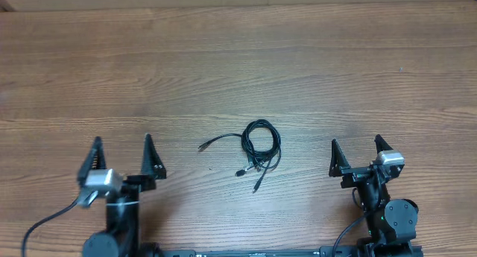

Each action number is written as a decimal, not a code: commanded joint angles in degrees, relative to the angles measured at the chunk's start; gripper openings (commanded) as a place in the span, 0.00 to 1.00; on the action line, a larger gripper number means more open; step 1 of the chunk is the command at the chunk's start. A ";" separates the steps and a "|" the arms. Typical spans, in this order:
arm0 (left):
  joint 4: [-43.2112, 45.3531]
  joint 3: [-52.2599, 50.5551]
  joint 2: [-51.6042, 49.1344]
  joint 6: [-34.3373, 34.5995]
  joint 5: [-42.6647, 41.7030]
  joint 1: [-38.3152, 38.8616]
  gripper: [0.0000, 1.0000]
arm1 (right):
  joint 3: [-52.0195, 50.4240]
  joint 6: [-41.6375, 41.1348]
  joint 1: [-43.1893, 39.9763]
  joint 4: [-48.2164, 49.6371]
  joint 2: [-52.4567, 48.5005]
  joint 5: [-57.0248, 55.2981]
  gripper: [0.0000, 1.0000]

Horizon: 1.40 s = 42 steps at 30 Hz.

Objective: Untangle cables
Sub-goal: 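Raise the left arm and move the left gripper over the black cables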

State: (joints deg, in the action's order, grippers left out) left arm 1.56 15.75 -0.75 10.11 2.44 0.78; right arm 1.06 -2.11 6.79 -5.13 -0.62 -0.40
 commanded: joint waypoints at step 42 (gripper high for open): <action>-73.57 66.58 -72.63 5.79 -31.01 0.42 0.17 | -0.61 0.26 0.26 0.31 0.46 -0.11 1.00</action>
State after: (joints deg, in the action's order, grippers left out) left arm -70.57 81.25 -70.19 15.33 -26.85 0.78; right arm 1.06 -2.09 6.79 -5.17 -0.62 -0.40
